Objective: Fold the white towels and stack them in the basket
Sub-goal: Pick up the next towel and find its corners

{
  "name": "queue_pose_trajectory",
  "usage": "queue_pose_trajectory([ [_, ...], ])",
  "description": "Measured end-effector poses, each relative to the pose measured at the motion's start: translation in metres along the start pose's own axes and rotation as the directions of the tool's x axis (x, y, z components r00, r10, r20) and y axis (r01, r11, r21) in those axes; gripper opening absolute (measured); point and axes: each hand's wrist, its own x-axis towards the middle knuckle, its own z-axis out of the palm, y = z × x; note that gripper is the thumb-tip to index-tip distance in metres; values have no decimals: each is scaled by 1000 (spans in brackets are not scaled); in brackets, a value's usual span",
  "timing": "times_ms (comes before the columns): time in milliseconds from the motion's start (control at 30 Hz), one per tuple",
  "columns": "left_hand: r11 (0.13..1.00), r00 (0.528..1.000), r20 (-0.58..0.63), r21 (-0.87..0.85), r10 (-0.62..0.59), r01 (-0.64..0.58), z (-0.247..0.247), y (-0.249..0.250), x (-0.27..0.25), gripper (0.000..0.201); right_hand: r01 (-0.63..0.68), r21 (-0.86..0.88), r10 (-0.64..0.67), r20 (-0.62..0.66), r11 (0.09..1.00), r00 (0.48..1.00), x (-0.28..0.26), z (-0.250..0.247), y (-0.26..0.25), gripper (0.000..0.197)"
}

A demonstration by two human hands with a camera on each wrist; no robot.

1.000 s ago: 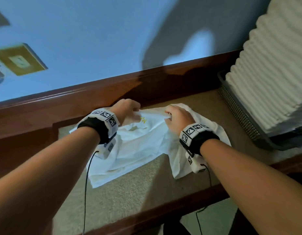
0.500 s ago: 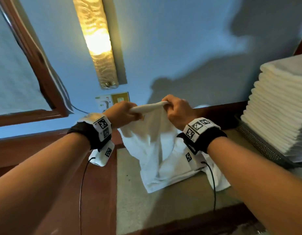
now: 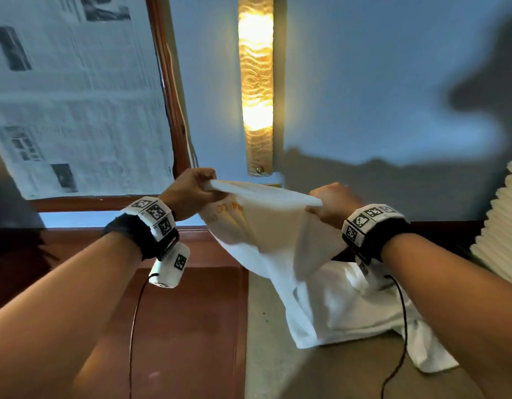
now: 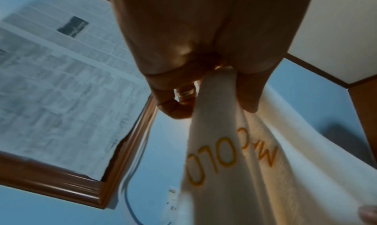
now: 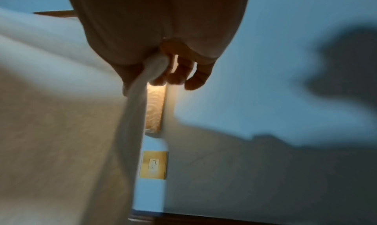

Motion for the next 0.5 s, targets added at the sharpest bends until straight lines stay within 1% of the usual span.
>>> queue_pose_trajectory([
  [33, 999, 999, -30, 31, -14, 15, -8, -4, -4, 32, -22, -5, 22, -6, 1000, 1000, -1, 3, 5, 26],
  [100, 995, 996, -79, 77, -49, 55, -20, -9, -10, 34, -70, 78, 74, -53, 994, 996, 1, 7, 16, 25],
  [133, 991, 992, -104, 112, -65, 77, -24, -12, -13, 34, -96, 165, 113, -99, 982, 989, 3, 8, 20, 22],
  [200, 965, 982, -152, 221, -108, 141, -28, -19, -17, 32, -115, 374, 199, -192, 920, 961, 8, 7, 17, 14],
  [267, 931, 971, -168, 297, -169, 213, -27, -24, -20, 30, -56, 527, 243, -292, 848, 925, 14, 2, 5, 5],
  [300, 919, 967, -152, 312, -203, 242, -24, -24, -20, 33, -5, 570, 243, -342, 822, 908, 17, -3, -5, 8],
  [333, 914, 966, -114, 315, -230, 255, -18, -24, -19, 39, 55, 599, 227, -385, 799, 895, 20, -6, -16, 15],
  [367, 924, 969, -46, 293, -241, 244, -8, -22, -17, 50, 113, 616, 198, -414, 780, 889, 22, -12, -29, 21],
  [400, 943, 970, 36, 247, -239, 223, 6, -17, -14, 61, 165, 616, 147, -423, 770, 894, 26, -15, -40, 24],
  [433, 964, 970, 111, 183, -218, 195, 21, -12, -11, 70, 198, 594, 80, -408, 780, 909, 29, -18, -51, 24],
  [467, 979, 968, 162, 105, -191, 175, 37, -7, -7, 75, 226, 567, 9, -381, 792, 924, 33, -19, -61, 23],
  [500, 987, 971, 177, 29, -159, 157, 50, -3, -2, 75, 243, 556, -45, -346, 795, 937, 35, -20, -68, 21],
])
